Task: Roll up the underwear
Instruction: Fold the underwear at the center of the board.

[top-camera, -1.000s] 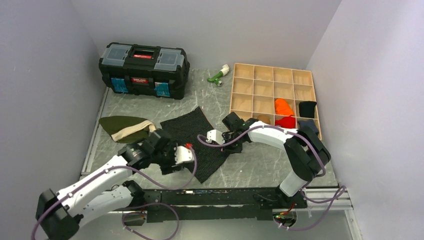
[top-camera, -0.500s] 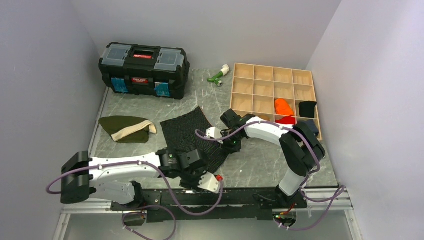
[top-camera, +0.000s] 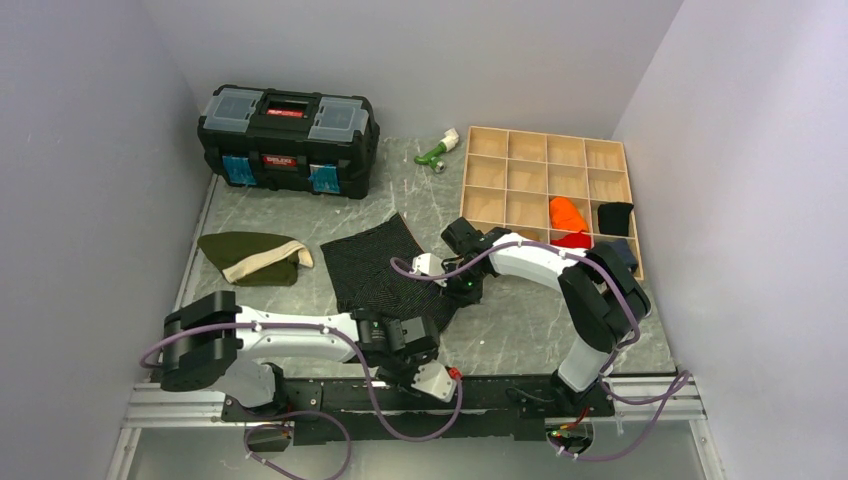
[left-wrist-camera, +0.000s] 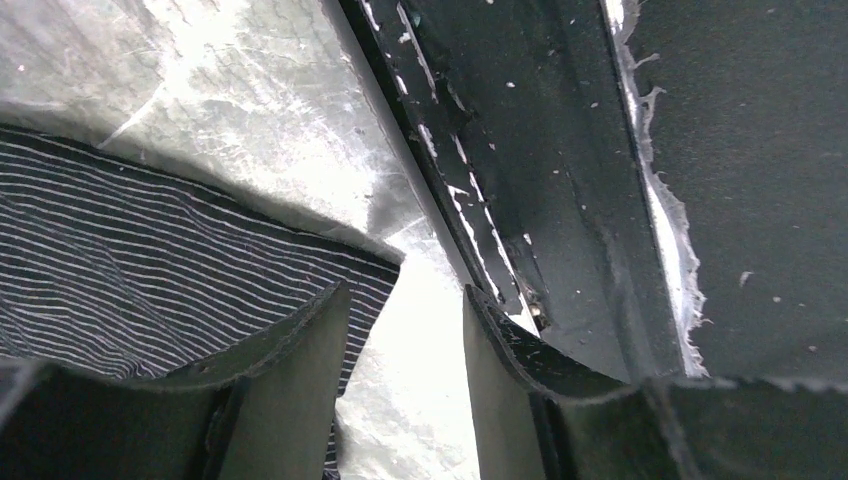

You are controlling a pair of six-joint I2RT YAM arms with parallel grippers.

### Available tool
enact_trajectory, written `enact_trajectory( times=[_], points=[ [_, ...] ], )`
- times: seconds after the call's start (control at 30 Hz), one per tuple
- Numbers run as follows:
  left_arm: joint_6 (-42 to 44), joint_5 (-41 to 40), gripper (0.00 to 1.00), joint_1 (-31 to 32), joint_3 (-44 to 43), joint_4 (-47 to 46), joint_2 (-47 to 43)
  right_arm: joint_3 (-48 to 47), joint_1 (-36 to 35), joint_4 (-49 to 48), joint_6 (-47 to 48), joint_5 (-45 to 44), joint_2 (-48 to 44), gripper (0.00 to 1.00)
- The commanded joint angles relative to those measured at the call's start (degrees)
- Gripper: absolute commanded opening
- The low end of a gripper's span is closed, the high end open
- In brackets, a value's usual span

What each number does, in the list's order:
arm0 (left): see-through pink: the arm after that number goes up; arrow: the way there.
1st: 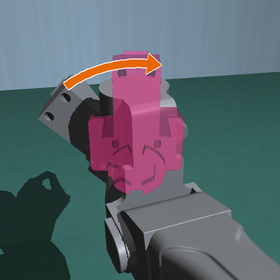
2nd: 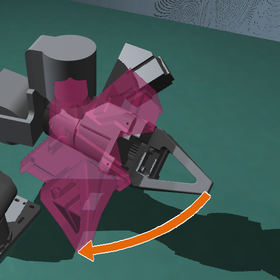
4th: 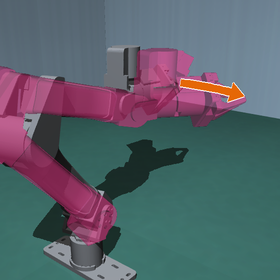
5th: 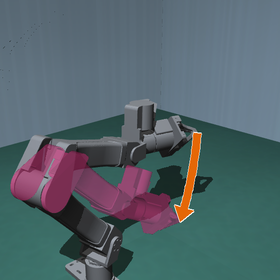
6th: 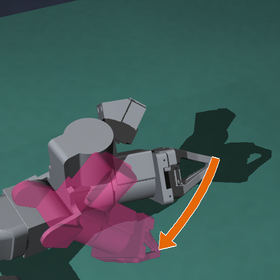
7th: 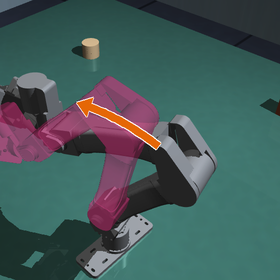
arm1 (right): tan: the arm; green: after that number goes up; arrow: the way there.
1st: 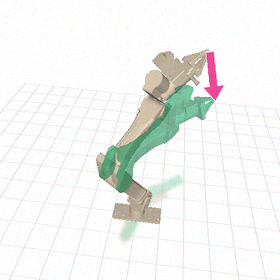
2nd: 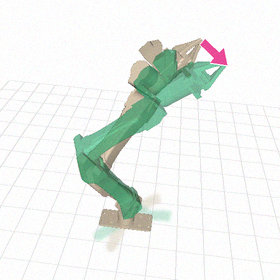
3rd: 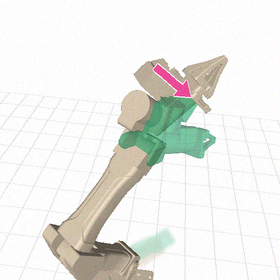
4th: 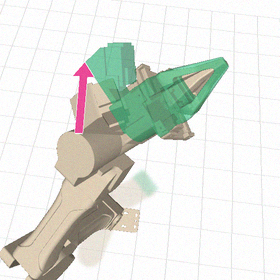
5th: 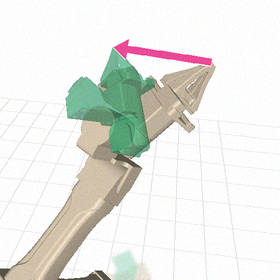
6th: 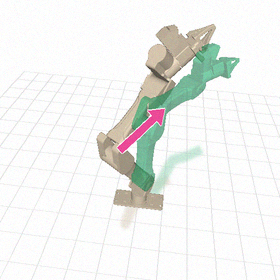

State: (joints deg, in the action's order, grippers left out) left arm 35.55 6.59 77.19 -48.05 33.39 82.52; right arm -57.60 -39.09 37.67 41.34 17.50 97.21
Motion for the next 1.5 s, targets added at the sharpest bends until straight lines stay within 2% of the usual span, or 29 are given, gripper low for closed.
enact_trajectory(
  times=[0.0,0.3,0.47,0.67,0.8,0.87,1.27,1.47],
  points=[
    [1.4,-2.6,0.51,0.3,1.1,-4.3,1.8,0.0,0.1,1.3,-0.5,1.9,0.4,0.05],
    [1.6,-6.0,0.51,0.1,2.5,-7.2,3.3,0.7,0.1,1.2,-0.4,2.1,-0.1,0.06],
    [1.5,-5.7,0.45,-0.3,3.5,-7.4,3.9,0.8,0.2,1.5,-0.4,2.1,-0.3,0.06],
    [1.5,-5.9,0.29,-0.3,4.8,-7.2,4.5,0.8,0.2,1.7,-0.5,2.1,-0.6,0.05],
    [1.3,-6.0,0.07,-0.2,5.6,-6.6,3.6,0.4,0.2,2.3,-0.5,2.5,-1.0,0.05],
    [0.9,-6.0,0.00,0.2,5.8,-6.2,2.8,0.2,0.2,2.8,-0.4,3.1,-1.6,0.05],
    [2.1,-6.4,0.00,3.9,8.6,-6.2,-2.7,4.2,-0.8,8.4,-0.4,7.5,-8.5,0.05],
    [2.5,-6.4,0.00,3.5,10.8,-6.0,-8.7,-1.0,-1.0,14.9,-0.2,11.2,-9.5,0.05]
  ],
)
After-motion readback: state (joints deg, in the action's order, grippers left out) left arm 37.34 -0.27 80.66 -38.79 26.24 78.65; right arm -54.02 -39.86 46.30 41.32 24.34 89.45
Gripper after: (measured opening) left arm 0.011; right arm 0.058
